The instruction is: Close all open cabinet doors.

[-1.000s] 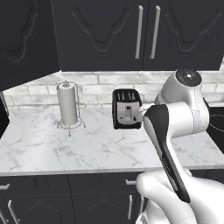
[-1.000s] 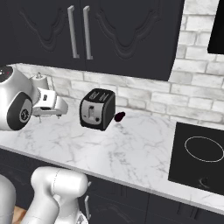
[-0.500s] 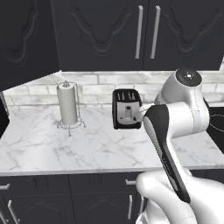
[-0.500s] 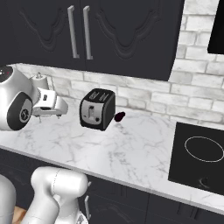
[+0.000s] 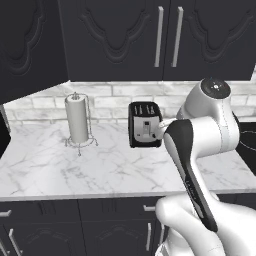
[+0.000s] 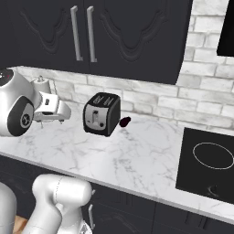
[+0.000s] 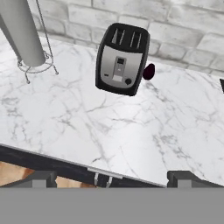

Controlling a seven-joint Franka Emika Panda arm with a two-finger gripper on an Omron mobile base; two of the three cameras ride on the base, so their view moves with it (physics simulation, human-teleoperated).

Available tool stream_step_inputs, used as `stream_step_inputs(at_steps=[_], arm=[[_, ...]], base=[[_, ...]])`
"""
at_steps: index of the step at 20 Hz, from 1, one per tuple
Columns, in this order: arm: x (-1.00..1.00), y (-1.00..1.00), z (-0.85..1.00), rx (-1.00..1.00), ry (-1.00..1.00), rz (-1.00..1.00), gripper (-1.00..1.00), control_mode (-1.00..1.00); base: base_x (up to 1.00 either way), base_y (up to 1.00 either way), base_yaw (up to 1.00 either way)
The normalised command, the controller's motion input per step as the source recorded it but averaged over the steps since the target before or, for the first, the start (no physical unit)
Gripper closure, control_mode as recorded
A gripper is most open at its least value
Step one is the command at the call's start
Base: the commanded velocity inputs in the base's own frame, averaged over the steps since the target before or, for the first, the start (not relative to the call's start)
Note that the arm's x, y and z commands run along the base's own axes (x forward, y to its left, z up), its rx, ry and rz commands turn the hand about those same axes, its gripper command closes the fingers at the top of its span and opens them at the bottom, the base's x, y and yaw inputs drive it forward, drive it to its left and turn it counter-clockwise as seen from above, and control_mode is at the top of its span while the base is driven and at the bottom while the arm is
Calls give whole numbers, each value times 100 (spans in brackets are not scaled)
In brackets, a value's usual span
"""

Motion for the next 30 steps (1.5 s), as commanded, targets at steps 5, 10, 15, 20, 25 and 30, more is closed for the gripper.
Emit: stream_step_inputs(at_steps=[5, 10, 15, 20, 25, 30], arm=[[0, 0, 0, 0, 0, 0, -100, 100], [0, 0, 0, 0, 0, 0, -100, 100], [0, 0, 0, 0, 0, 0, -100, 100], [0, 0, 0, 0, 0, 0, -100, 100], [0, 0, 0, 0, 0, 0, -100, 100], [0, 0, 0, 0, 0, 0, -100, 100]], base=[[0, 0, 0], [0, 0, 0], [-25, 0, 1], [-63, 7, 4], [-46, 38, 1], [-26, 72, -4]])
